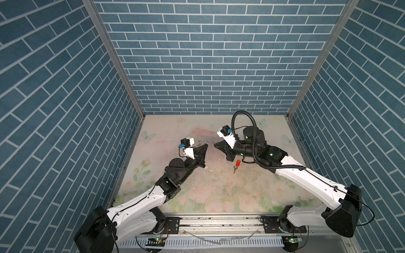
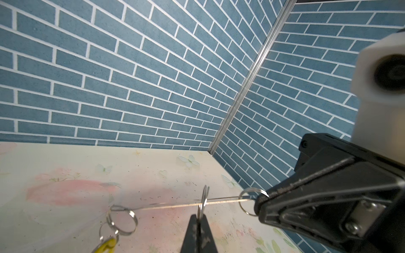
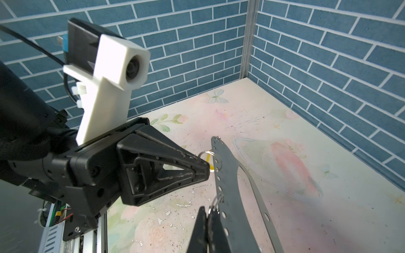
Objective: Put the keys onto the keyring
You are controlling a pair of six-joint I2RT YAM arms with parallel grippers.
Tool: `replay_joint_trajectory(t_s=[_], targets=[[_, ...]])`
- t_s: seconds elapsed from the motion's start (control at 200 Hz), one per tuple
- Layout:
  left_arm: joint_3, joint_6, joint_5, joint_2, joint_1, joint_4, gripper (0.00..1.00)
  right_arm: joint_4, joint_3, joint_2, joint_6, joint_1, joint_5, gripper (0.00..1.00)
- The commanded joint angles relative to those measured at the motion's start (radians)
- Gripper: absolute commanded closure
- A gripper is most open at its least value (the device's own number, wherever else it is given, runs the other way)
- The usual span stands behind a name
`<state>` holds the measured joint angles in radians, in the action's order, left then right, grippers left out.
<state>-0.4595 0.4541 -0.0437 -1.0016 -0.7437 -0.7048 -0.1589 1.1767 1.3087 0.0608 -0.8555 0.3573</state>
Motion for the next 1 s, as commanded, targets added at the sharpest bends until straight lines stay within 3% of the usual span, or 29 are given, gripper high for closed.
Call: replay_joint_trajectory(t_s=[0.0, 0.265, 0.415, 0.62, 0.75, 0.865, 0.995], targets=[[0.006, -0.005, -0.014, -0.011, 0.007, -0.04, 1.0, -0.051, -0.025, -0.022, 0.076, -0.047, 0.098, 1.0], [0.014, -0.024, -0.028, -0.012, 0.007, -0.086, 1.0, -0.142, -0.006, -0.023, 0.118, -0.059, 0.186, 1.0], [-0.007, -0.047, -0.019, -0.013, 0.007, -0.079, 1.0, -0.144, -0.02, -0.056, 0.117, -0.059, 0.216, 0.78], [-0.025, -0.073, 0.006, -0.018, 0.01, -0.079, 1.0, -0.153, -0.033, -0.103, 0.12, -0.057, 0.215, 0.71], [-0.061, -0.098, 0.117, -0.026, 0.033, -0.062, 1.0, -0.15, -0.037, -0.156, 0.119, -0.057, 0.136, 0.73], [-0.128, -0.11, 0.332, -0.058, 0.079, -0.025, 1.0, -0.16, -0.012, -0.179, 0.108, -0.051, -0.033, 0.79], [-0.226, -0.152, 0.547, -0.102, 0.102, 0.057, 1.0, -0.15, 0.01, -0.175, 0.096, -0.044, -0.117, 0.85]])
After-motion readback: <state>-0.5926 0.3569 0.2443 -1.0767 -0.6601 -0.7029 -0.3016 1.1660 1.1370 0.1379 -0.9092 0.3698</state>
